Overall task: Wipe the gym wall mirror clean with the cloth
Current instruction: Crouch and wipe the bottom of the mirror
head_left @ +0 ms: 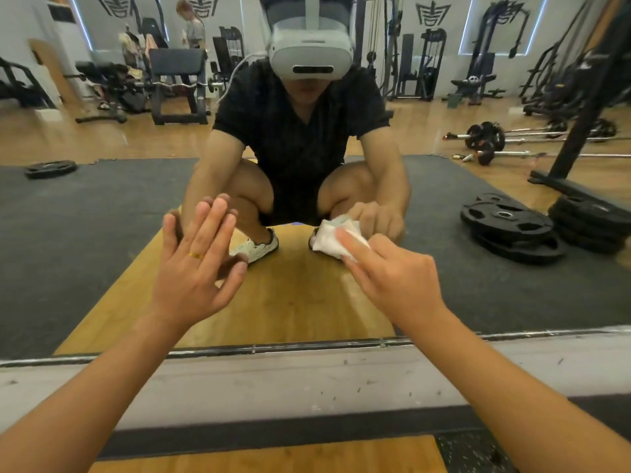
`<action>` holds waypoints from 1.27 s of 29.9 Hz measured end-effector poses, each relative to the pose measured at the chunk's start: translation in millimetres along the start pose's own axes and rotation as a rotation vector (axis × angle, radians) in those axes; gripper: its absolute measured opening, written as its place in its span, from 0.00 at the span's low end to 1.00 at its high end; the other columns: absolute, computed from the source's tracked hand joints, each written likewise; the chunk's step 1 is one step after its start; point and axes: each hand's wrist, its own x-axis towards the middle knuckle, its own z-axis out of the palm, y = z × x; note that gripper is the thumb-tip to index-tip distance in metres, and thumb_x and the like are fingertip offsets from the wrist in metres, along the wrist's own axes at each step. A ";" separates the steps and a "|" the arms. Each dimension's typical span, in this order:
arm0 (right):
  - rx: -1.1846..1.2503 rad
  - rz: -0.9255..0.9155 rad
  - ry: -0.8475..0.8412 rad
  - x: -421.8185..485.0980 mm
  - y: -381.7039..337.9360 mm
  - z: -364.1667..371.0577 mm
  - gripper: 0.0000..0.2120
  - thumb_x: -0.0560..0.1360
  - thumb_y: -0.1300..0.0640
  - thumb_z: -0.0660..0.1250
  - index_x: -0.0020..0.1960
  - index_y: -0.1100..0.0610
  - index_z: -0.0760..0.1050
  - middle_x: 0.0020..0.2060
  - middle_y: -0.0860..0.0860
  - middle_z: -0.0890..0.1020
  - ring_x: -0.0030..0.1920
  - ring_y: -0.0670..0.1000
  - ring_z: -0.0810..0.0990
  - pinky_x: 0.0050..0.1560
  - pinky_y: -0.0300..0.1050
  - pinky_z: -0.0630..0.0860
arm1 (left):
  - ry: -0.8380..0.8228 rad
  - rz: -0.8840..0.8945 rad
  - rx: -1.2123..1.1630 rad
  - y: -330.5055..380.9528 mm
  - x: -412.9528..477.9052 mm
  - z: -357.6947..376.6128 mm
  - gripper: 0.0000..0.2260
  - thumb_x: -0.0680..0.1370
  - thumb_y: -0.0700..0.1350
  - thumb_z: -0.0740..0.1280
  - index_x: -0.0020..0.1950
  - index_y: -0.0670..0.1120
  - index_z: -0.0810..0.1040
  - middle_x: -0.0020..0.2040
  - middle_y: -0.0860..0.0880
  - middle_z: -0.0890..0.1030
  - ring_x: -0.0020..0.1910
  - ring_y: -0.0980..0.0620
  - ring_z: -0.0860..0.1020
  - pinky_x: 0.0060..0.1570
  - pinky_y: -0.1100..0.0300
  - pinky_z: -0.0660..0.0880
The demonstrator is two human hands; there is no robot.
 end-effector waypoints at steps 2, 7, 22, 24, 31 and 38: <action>-0.023 0.109 0.112 12.5 34.7 -12.8 0.16 0.84 0.51 0.67 0.69 0.53 0.80 0.36 0.52 0.78 0.28 0.53 0.75 0.24 0.43 0.67 | 0.006 0.006 -0.004 0.0 0.8 0.3 0.34 0.82 0.52 0.64 0.83 0.40 0.57 0.84 0.44 0.53 0.83 0.44 0.53 0.80 0.41 0.43; 0.125 0.226 0.126 4.5 6.4 -6.2 0.17 0.82 0.53 0.67 0.68 0.57 0.80 0.35 0.54 0.78 0.29 0.54 0.75 0.26 0.45 0.69 | 0.040 0.007 0.039 1.8 -0.1 6.1 0.33 0.81 0.52 0.63 0.82 0.39 0.58 0.84 0.42 0.55 0.83 0.43 0.54 0.80 0.40 0.44; 0.109 0.108 0.133 24.5 -6.2 -0.2 0.16 0.82 0.52 0.67 0.66 0.59 0.82 0.34 0.53 0.79 0.28 0.52 0.74 0.24 0.44 0.69 | 0.055 0.005 0.006 1.1 -0.1 7.5 0.33 0.80 0.51 0.65 0.82 0.39 0.60 0.83 0.42 0.57 0.83 0.42 0.55 0.80 0.40 0.45; 0.054 0.095 0.165 34.0 12.8 -7.8 0.16 0.83 0.51 0.66 0.67 0.56 0.81 0.36 0.54 0.80 0.29 0.55 0.76 0.25 0.45 0.71 | 0.049 0.010 0.003 1.0 0.6 6.8 0.33 0.80 0.51 0.65 0.81 0.38 0.61 0.84 0.43 0.56 0.83 0.43 0.54 0.80 0.40 0.44; 0.202 0.313 0.294 36.8 5.8 -0.2 0.17 0.81 0.56 0.70 0.67 0.61 0.80 0.32 0.54 0.75 0.31 0.51 0.71 0.31 0.48 0.68 | 0.040 -0.012 0.022 2.6 0.1 7.8 0.33 0.79 0.50 0.67 0.80 0.38 0.63 0.84 0.42 0.56 0.83 0.42 0.55 0.80 0.40 0.44; 0.041 0.242 0.301 50.2 31.5 -12.4 0.16 0.84 0.51 0.67 0.68 0.56 0.80 0.34 0.55 0.78 0.30 0.54 0.75 0.28 0.49 0.70 | 0.033 -0.009 0.017 2.6 0.9 6.8 0.33 0.79 0.50 0.67 0.80 0.38 0.63 0.84 0.43 0.56 0.83 0.43 0.55 0.80 0.40 0.44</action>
